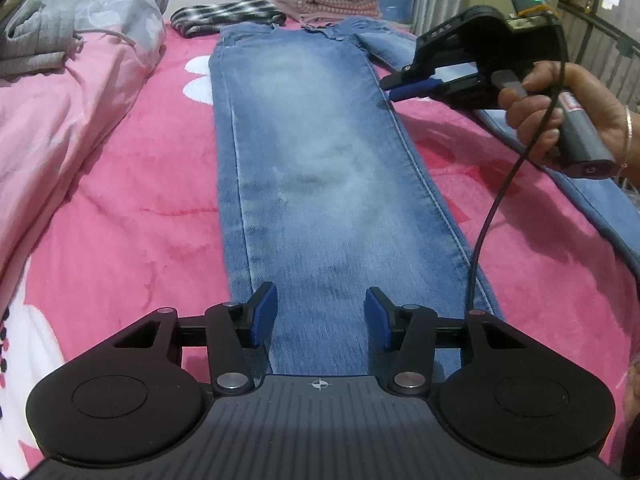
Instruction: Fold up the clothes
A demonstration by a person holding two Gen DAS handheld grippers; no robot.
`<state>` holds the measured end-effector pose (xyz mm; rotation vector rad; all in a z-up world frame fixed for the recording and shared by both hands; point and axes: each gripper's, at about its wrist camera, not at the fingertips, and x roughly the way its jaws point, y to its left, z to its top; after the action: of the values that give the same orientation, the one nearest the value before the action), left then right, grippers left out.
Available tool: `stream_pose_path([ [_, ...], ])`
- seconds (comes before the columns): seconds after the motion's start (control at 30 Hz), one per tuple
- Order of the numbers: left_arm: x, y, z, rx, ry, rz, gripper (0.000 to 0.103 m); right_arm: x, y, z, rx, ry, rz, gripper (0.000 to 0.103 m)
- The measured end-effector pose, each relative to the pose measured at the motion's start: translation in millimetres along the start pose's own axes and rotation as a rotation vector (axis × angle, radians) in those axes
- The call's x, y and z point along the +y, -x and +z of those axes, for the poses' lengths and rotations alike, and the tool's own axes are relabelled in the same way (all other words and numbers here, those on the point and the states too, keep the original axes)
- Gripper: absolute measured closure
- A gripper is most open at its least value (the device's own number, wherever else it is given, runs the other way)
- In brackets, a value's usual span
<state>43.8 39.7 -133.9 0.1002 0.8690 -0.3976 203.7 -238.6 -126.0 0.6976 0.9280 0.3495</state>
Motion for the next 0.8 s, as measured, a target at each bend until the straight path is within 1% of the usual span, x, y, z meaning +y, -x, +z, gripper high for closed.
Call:
stream_pose_path([
  [0.07, -0.9, -0.7, 0.9, 0.002, -0.001, 0.003, 0.054, 3.0, -1.7, -3.5, 0.038, 0.020, 0.021, 0.089],
  [0.2, -1.5, -1.5, 3.2, 0.010, 0.007, 0.008, 0.054, 8.4, -8.1, -15.0, 0.124, 0.055, 0.048, 0.084],
  [0.33, -1.0, -0.3, 3.6, 0.019, 0.022, 0.010, 0.054, 11.7, -14.1, -22.7, 0.187, 0.083, 0.007, 0.084],
  [0.53, -0.7, 0.4, 3.5, 0.028, 0.037, 0.014, 0.054, 28.5, -8.5, -20.5, 0.149, 0.194, -0.075, 0.084],
  [0.8, -0.2, 0.7, 4.5, 0.035, 0.051, 0.017, 0.054, 35.8, -6.3, -24.2, 0.148, 0.256, -0.109, 0.084],
])
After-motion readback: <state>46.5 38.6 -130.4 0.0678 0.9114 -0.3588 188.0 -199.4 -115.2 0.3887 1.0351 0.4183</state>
